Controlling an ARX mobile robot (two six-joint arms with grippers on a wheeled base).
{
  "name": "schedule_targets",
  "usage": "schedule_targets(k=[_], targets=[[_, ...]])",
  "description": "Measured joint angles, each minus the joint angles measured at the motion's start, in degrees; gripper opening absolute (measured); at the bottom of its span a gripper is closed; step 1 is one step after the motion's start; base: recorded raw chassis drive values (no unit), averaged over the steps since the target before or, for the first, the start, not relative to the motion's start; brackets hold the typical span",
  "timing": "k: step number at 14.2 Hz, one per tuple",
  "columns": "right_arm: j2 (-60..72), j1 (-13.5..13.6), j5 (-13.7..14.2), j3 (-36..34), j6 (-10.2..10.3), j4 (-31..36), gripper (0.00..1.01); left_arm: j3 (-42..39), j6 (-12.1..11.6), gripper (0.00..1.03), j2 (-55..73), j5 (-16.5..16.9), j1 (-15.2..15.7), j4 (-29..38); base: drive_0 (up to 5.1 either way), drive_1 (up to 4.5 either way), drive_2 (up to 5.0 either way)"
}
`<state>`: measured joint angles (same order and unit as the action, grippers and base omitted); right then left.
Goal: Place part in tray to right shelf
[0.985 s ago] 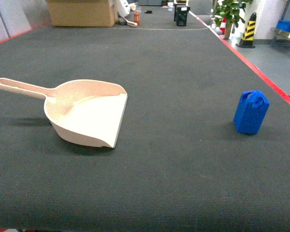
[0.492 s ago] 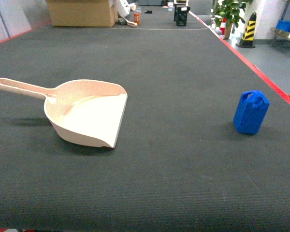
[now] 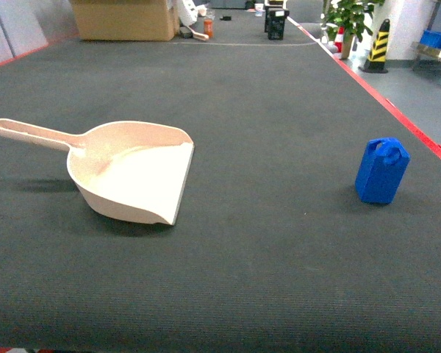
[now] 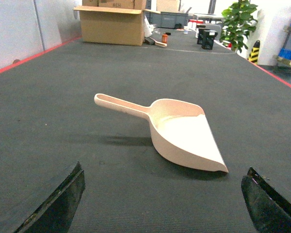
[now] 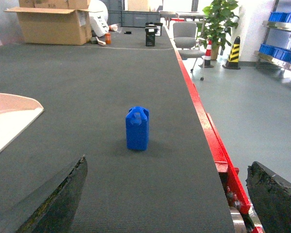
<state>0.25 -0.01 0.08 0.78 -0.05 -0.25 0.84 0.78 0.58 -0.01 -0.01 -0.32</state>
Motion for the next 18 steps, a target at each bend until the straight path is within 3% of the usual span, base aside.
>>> schedule_targets(k=[10,11,12,13,16,18], targets=[[0.0,0.0,0.0,0.0,0.0,0.0,0.98,0.0,0.0,0.98,0.0,0.0,0.0,0.0,0.0,0.00,0.0],[0.0,0.0,0.0,0.0,0.0,0.0,0.98,1.4,2.5,0.98,1.8,-1.0,-0.3,-5.2,0.0,0.00,0.0],[0.0,0.0,0.0,0.0,0.0,0.0,0.98,1.9,6.8,0.98,7.3,0.1,0.2,-4.1,0.0,0.00,0.0],[0.0,0.0,0.0,0.0,0.0,0.0,0.98,1.9,12.9,0.98,14.1,2.1,1.7,2.3,0.0,0.00,0.0],[0.0,0.0,0.0,0.0,0.0,0.0,0.98,3.2,29.7,0.98,43.5,1.1,3.8,32.2,0.0,0.00,0.0],[0.0,0.0,0.0,0.0,0.0,0.0,0.98,8.1,41.0,0.98,64.9,3.9,4.7,50.1,0.0,0.00,0.0]])
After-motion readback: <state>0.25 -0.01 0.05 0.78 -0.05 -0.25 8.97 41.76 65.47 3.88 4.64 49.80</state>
